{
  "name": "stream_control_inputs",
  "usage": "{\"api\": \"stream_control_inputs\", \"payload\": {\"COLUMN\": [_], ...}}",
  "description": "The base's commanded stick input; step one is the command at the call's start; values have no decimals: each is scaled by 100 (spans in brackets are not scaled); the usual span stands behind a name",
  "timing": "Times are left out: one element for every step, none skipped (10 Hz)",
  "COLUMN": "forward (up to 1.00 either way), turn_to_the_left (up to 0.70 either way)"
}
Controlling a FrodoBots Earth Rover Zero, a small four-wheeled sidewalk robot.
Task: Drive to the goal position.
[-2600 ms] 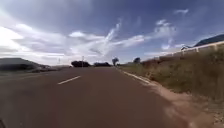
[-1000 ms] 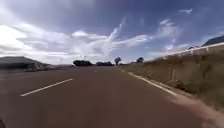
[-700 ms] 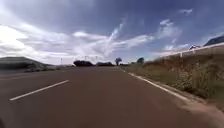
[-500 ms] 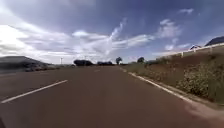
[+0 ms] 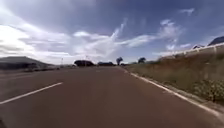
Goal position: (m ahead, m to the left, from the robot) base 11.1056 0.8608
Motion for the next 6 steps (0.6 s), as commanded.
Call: {"api": "stream_control_inputs", "payload": {"forward": [100, 100, 100, 100, 100, 100], "turn_to_the_left": [0, -33, -32, -31, -3, -2]}}
